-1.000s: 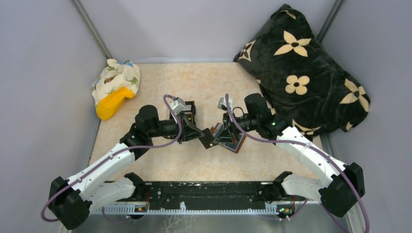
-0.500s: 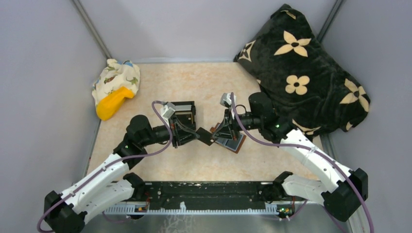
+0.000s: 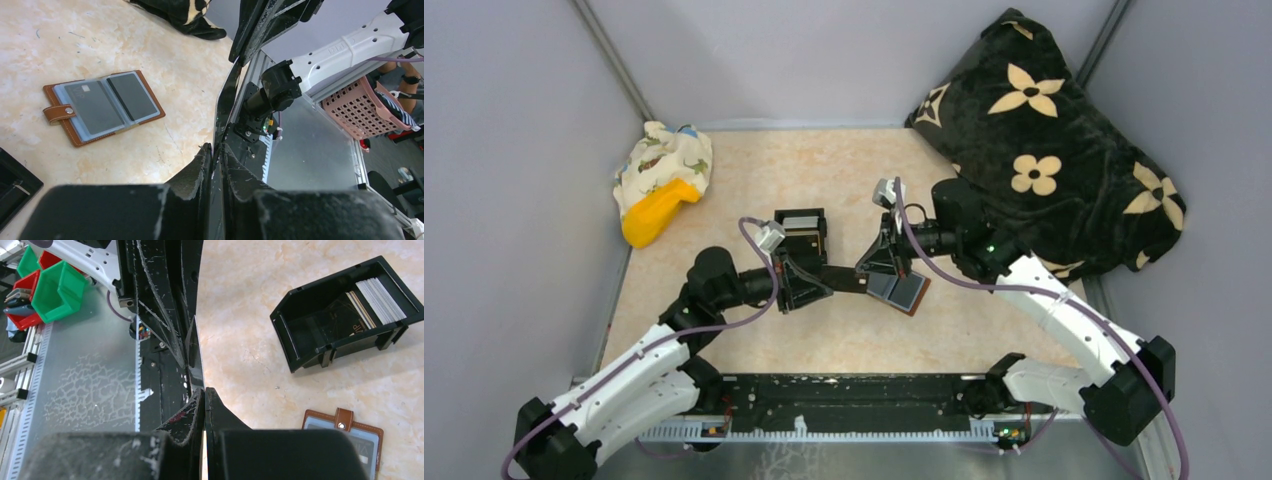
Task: Take the credit cards out of the card holder
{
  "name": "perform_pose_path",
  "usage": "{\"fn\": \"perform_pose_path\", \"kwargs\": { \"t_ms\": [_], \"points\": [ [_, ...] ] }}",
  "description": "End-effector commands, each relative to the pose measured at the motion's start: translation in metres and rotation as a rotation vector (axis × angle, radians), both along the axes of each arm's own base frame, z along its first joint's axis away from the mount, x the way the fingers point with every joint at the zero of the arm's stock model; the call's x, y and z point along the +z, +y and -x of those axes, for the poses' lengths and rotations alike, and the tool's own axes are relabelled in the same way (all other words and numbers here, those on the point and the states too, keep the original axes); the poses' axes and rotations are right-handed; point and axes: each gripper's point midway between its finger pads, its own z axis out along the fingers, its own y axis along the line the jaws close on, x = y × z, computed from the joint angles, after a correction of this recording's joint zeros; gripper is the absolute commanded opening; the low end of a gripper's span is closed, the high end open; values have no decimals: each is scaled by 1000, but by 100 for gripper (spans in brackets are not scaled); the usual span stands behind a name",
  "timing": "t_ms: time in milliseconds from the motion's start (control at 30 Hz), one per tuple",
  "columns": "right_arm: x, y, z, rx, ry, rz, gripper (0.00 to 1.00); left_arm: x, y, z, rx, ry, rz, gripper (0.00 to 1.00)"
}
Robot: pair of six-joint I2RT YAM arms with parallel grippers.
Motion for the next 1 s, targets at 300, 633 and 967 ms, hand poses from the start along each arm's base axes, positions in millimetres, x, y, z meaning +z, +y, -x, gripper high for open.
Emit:
{"fn": "perform_pose_path", "kwargs": {
  "t_ms": [300, 633, 967],
  "points": [
    [25, 10, -13, 20, -91, -34, 0, 11, 9, -15, 110, -25, -29, 63],
    [17, 34, -52, 33, -131, -3, 0, 35, 40, -22, 286, -73, -62, 91],
    [10, 88, -113, 108, -185, -27, 0, 53, 74, -18, 418, -121, -98, 90]
  ]
}}
